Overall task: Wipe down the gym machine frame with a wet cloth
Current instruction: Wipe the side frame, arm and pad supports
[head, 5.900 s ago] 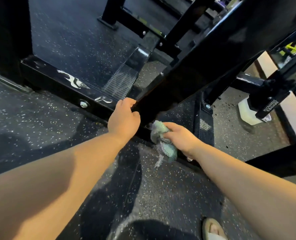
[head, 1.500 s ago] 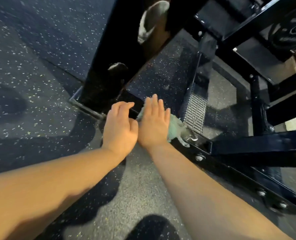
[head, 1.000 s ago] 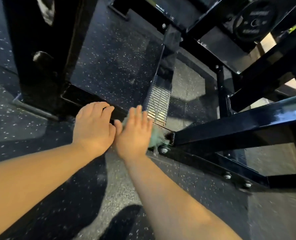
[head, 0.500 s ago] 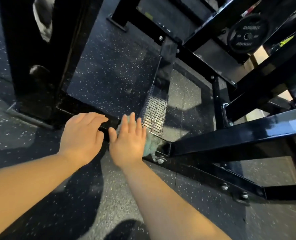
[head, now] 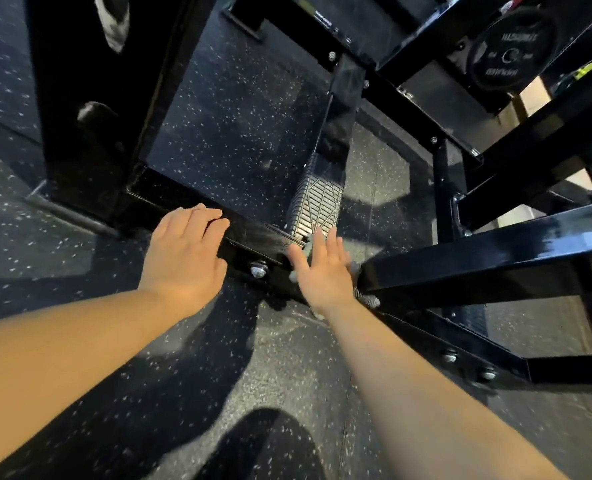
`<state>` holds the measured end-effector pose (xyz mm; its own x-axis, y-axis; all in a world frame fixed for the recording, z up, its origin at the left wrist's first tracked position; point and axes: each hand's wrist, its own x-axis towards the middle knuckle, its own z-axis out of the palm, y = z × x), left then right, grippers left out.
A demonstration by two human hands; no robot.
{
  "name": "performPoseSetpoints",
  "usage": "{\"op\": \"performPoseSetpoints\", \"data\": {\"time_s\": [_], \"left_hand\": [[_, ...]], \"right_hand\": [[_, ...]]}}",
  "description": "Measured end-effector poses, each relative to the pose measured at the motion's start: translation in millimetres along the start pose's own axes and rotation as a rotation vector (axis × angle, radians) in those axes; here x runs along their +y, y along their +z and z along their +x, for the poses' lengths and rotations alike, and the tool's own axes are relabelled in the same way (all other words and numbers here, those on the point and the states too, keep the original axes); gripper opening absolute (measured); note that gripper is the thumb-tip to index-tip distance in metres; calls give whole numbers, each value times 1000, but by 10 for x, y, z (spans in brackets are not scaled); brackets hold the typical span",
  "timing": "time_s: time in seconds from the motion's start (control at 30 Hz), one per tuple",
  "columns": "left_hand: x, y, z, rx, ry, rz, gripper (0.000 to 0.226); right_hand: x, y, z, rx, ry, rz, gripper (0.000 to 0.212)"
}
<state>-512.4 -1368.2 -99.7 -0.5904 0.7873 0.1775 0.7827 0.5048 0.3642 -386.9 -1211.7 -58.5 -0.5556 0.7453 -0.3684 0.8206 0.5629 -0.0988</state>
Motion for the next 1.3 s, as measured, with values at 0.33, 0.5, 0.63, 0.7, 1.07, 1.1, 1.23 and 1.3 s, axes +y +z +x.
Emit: {"op": "performPoseSetpoints", "data": {"time_s": [0.33, 0.5, 0.63, 0.7, 1.07, 1.1, 1.23, 1.3], "left_hand": [[92, -27, 17, -71, -56, 35, 51], [175, -111, 24, -84, -88, 76, 53], [283, -142, 56, -95, -135, 36, 53], [304, -120, 58, -79, -149, -36, 52], [-479, -337, -215, 127, -338, -217, 42], [-516, -360, -209, 154, -383, -244, 42], [-650, -472, -191, 239, -493, -337, 44], [-680, -486, -185, 243, -469, -346, 44]], "right_hand": [[45, 213, -321, 95, -2, -94, 73], [-24, -93, 212, -14, 74, -8, 73], [-5, 121, -169, 73, -13, -66, 68], [86, 182, -278, 87, -78, -128, 63], [-1264, 300, -26, 170, -262, -130, 63], [-1485, 321, 1, 167, -309, -137, 62], [-1990, 365, 60, 147, -429, -150, 69], [-1852, 330, 60, 156, -507, -189, 68]]}}
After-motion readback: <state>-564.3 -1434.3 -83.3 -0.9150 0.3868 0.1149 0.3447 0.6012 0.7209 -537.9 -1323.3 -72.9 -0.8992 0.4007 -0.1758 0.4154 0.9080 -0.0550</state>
